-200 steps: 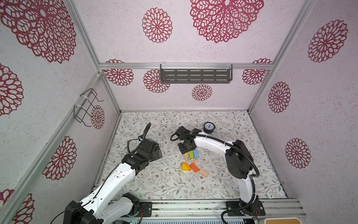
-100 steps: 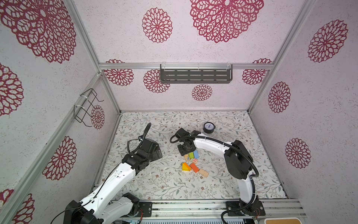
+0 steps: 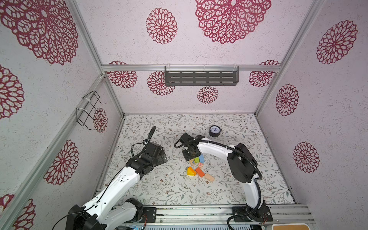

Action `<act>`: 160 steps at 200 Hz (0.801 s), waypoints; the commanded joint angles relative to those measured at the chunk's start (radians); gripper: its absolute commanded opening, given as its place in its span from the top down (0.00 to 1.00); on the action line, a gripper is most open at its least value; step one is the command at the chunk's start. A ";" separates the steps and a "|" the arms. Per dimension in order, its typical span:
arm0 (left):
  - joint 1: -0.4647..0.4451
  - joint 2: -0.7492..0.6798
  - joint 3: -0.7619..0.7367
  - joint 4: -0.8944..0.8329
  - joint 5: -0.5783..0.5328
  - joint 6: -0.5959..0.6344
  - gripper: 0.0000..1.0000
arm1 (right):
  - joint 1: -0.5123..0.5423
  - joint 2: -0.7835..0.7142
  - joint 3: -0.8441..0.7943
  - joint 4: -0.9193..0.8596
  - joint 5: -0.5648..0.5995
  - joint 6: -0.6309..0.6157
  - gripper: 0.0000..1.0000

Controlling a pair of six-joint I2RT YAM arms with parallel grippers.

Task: Build the wood block tower
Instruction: 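Move the right gripper back to the pile and grasp the plain wooden block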

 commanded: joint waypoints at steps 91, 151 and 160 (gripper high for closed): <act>-0.006 0.002 -0.012 0.000 -0.013 -0.016 0.03 | 0.005 0.002 -0.039 0.022 0.002 0.038 0.52; -0.006 -0.009 -0.016 -0.008 -0.019 -0.017 0.03 | 0.005 -0.001 -0.035 0.018 0.004 0.045 0.65; -0.006 -0.011 -0.016 -0.008 -0.019 -0.017 0.03 | 0.006 -0.003 -0.034 0.017 0.005 0.046 0.65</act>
